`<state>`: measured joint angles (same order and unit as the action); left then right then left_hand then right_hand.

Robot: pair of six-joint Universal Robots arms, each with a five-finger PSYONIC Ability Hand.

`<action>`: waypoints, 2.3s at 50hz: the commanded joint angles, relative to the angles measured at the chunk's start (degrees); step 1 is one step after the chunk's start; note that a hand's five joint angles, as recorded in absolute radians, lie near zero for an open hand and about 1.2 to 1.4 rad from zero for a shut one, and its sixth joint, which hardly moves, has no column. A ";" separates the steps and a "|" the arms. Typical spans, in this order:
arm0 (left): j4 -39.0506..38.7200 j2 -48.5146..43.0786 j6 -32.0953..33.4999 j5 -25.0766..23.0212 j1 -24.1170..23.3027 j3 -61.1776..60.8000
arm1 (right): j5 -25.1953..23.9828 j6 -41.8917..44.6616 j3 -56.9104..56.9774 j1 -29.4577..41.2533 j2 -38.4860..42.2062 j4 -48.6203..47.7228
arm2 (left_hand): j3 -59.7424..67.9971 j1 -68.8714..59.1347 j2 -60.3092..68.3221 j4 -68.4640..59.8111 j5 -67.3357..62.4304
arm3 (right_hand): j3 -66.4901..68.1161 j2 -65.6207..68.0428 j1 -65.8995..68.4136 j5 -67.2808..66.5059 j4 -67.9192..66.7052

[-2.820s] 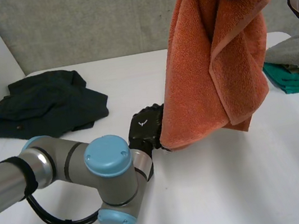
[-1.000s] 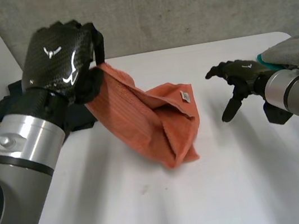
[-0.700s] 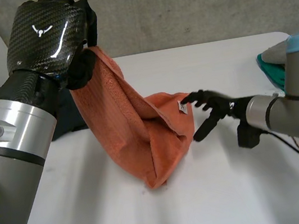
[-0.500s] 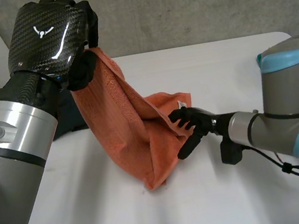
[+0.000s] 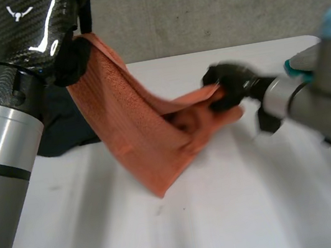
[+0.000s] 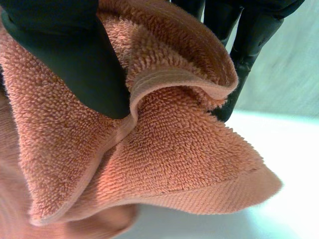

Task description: Fold the laundry.

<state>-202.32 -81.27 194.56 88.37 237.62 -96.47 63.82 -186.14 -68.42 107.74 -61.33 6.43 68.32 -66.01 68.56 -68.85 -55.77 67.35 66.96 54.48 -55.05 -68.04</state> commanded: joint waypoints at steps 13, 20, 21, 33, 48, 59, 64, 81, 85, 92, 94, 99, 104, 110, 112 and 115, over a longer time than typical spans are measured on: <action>-0.44 -13.46 3.54 -0.22 3.02 1.28 | 15.81 55.70 -1.63 -1.40 -11.81 12.64 | 11.68 -13.99 11.44 -11.15 -14.23 | 12.65 13.04 25.52 -14.95 -11.96; -4.39 -29.53 11.78 0.31 3.02 16.09 | 16.68 64.32 3.81 -1.39 -2.49 0.54 | 11.68 -13.99 11.44 -11.15 -14.23 | 12.65 13.04 25.52 -14.95 -11.96; -5.01 -30.78 12.76 0.40 3.11 18.58 | 16.95 65.02 4.95 -1.31 -1.61 -2.27 | 11.68 -13.99 11.44 -11.15 -14.23 | 12.65 13.04 25.52 -14.95 -11.96; -17.76 -32.99 15.14 1.81 2.15 29.25 | 5.89 66.52 5.85 -1.83 -2.39 -33.94 | 11.68 -13.99 11.44 -11.15 -14.23 | 12.65 13.04 25.52 -14.95 -11.96; -17.41 -28.15 15.32 1.19 1.80 -0.73 | -10.91 75.20 -7.77 -7.54 1.03 -6.36 | 11.68 -13.99 11.44 -11.15 -14.23 | 4.01 4.40 16.87 -6.30 -3.32; -17.41 -27.98 15.32 1.19 -1.11 -2.76 | -5.47 79.55 -11.56 -7.02 2.97 3.32 | 11.68 -13.99 11.44 -11.15 -14.23 | -57.35 -56.96 -44.48 55.05 58.04; -17.32 -25.44 15.58 1.19 -0.93 -2.49 | -4.58 61.54 -11.65 -7.46 1.21 3.06 | 11.68 -13.99 11.44 -11.15 -14.23 | -57.35 -56.96 -44.48 55.05 58.04; -13.10 -14.71 14.27 1.37 0.13 -1.79 | -3.79 10.20 -20.77 -16.25 -10.04 2.36 | 11.68 -13.99 11.44 -11.15 -14.23 | -57.35 -56.96 -44.48 55.05 58.04; -12.75 -12.43 12.77 1.37 -0.40 -0.39 | -3.79 8.34 -25.43 -16.16 -10.22 1.66 | 11.68 -13.99 11.44 -11.15 -14.23 | -57.35 -56.96 -44.48 55.05 58.04; -11.43 -10.14 11.89 1.45 -0.49 1.46 | -1.77 5.09 -30.36 -13.97 -10.13 -3.08 | 11.68 -13.99 11.44 -11.15 -14.23 | -57.35 -56.96 -44.48 55.05 58.04; -11.08 -10.14 11.89 1.45 -0.49 1.72 | -0.63 4.03 -30.89 -12.30 -9.95 -5.46 | 11.68 -13.99 11.44 -11.15 -14.23 | -54.26 -53.87 -41.39 51.96 54.95; -10.99 -10.14 11.89 1.45 -0.49 1.99 | 2.09 4.55 -31.25 -9.22 -8.20 -8.89 | 11.68 -13.99 11.44 -11.15 -14.23 | -46.17 -45.79 -33.31 43.88 46.87; -10.99 -10.14 11.89 1.54 -0.49 1.99 | 6.57 5.35 -30.37 -6.85 -5.47 -12.05 | 11.68 -13.99 11.44 -11.15 -14.23 | -37.26 -36.87 -24.40 34.96 37.95; -10.99 -9.35 11.19 1.63 -0.58 2.08 | 8.34 7.81 -27.74 -5.09 -0.30 -14.52 | 11.68 -13.99 11.44 -11.15 -14.23 | -24.49 -24.10 -11.63 22.20 25.18; -10.99 -9.08 10.92 1.63 -0.49 2.16 | 8.68 8.42 -26.24 -4.12 1.46 -14.61 | 11.68 -13.99 11.44 -11.15 -14.23 | -13.26 -12.87 -0.40 10.96 13.95; -10.99 -8.38 10.75 1.81 -0.40 2.16 | 10.18 9.04 -23.95 -3.94 2.79 -14.61 | 11.68 -13.99 11.44 -11.15 -14.23 | 12.65 13.04 25.52 -14.95 -11.96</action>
<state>-213.29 -90.76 205.88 90.02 237.09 -94.38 72.18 -178.89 -96.54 102.50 -62.72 -7.74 68.51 -66.01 68.72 -68.90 -55.77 45.91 47.29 40.68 -34.21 -45.78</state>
